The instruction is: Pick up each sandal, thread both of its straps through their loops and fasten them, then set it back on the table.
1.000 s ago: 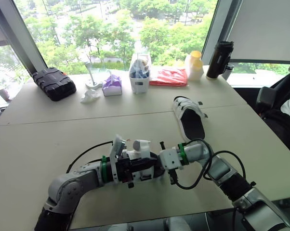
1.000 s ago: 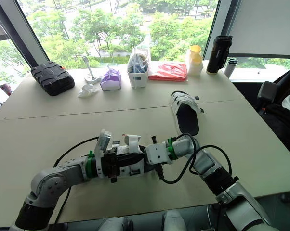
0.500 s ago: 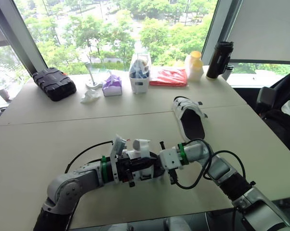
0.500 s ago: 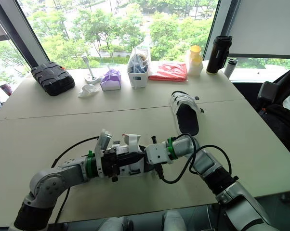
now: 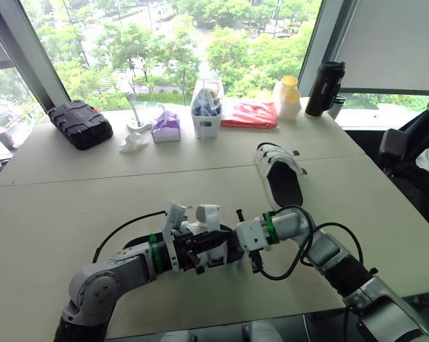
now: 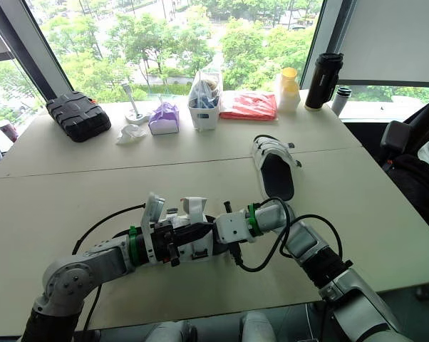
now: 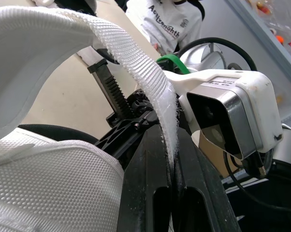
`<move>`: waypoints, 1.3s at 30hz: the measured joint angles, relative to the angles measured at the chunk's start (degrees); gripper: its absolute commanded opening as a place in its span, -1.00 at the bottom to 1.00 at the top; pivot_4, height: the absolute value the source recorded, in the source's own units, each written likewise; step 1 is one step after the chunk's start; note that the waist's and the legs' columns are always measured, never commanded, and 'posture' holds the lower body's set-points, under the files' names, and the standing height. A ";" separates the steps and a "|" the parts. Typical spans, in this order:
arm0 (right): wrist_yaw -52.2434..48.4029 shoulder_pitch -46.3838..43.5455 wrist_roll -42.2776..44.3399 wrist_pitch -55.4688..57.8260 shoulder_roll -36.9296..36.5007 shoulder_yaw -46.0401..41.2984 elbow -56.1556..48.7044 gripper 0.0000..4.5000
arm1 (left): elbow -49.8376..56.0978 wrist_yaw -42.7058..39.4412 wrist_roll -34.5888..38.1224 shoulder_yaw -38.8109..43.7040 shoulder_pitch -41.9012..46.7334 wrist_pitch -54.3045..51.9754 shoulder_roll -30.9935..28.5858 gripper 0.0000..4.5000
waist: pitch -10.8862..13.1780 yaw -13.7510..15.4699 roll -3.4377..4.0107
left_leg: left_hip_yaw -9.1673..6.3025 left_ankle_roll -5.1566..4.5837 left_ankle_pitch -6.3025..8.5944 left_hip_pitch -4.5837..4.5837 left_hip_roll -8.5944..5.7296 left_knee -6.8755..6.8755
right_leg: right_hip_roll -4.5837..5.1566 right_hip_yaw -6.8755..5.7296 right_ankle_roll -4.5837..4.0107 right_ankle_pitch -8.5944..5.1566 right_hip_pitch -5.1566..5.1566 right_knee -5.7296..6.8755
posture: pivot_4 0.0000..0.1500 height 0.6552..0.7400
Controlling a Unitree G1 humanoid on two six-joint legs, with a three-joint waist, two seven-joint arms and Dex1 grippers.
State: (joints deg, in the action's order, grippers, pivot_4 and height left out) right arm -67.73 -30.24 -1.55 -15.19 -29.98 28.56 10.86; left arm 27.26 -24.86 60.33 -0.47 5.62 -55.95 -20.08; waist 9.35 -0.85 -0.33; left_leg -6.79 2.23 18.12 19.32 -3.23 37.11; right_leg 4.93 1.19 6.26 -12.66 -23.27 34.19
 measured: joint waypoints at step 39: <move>0.02 -0.40 -0.10 -0.44 0.12 0.46 0.52 -1.00 | 0.04 -19.74 -27.75 -11.97 -6.01 30.49 -10.73 -0.98 | -0.11 0.02 0.05 | 0.02 -0.01 0.01 -0.01 0.07 -0.08 | -0.03 0.01 0.16 -0.14 -0.02 -0.02 | 1.00 1.00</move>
State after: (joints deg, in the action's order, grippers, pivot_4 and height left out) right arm -67.71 -30.63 -1.65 -15.63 -29.86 29.02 11.38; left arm 27.30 -44.60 32.58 -12.44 -0.39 -25.45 -30.81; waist 9.24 -0.83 -0.28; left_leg -6.78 2.22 18.13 19.31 -3.17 37.02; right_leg 4.90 1.20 6.42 -12.80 -23.29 34.17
